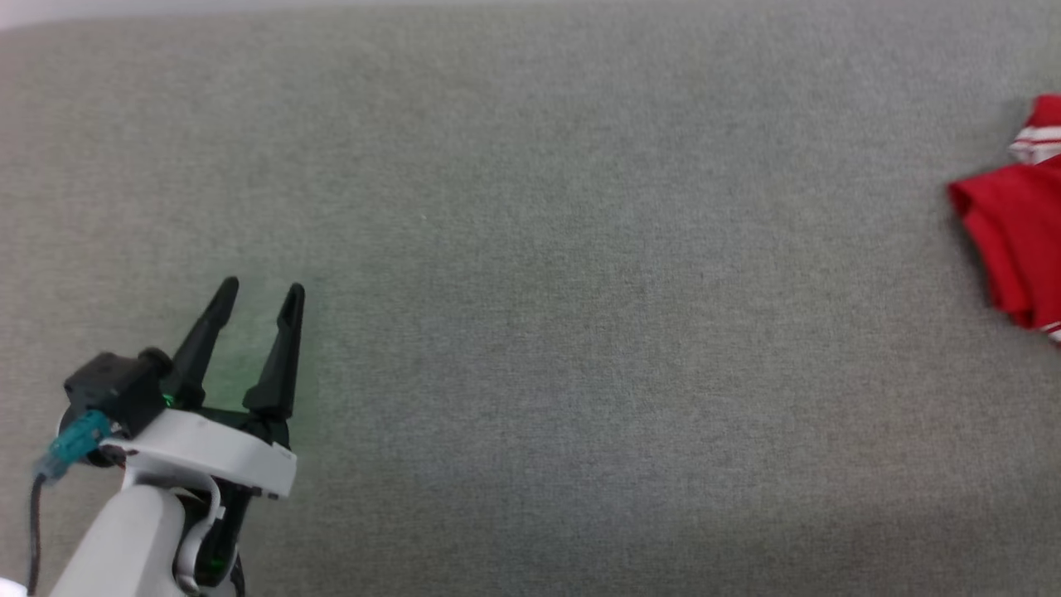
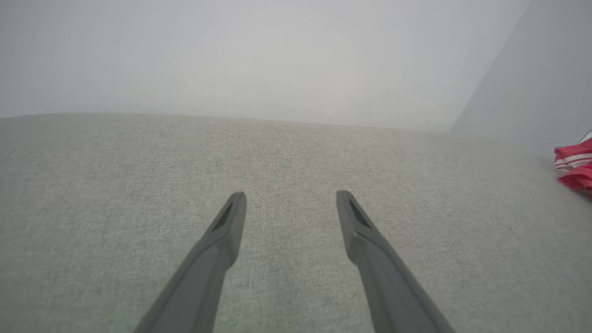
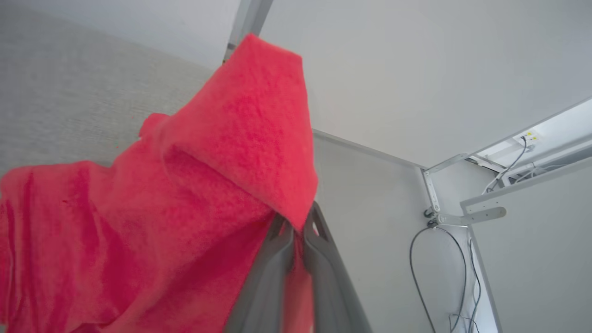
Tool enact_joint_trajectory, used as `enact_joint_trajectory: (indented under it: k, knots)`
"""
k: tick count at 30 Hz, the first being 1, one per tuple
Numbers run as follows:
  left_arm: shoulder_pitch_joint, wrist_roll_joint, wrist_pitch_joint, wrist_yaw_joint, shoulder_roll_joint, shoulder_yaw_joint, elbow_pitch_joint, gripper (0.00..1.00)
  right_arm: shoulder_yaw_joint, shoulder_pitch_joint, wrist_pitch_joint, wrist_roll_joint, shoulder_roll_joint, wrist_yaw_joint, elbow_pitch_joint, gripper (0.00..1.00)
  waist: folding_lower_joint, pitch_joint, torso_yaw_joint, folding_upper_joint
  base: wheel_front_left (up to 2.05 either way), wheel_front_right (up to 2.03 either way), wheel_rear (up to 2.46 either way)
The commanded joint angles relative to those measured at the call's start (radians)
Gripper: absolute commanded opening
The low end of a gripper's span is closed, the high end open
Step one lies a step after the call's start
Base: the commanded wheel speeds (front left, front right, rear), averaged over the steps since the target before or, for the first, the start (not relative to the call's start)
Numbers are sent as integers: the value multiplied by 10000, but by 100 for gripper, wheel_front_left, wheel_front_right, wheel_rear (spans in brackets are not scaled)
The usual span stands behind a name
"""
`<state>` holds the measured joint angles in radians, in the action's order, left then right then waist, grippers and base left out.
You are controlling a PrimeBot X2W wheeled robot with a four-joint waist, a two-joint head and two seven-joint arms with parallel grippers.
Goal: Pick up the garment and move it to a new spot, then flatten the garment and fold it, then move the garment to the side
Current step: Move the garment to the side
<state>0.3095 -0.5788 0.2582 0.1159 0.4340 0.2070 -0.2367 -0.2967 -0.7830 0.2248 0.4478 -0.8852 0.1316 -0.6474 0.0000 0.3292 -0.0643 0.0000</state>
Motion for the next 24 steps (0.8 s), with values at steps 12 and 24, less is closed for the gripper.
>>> enact_joint_trajectory:
  k: [12,24]
  knots:
    - [558,-31,16,99,338,209,-39,100,661,-993,-1106,-1579,289,-21,-2121,0,0,1055,-228,0,0,0,0]
    - [886,-19,-67,122,507,463,-7,100,1254,-1636,-1371,-2827,1614,-21,-3525,0,0,1251,-540,0,0,0,0]
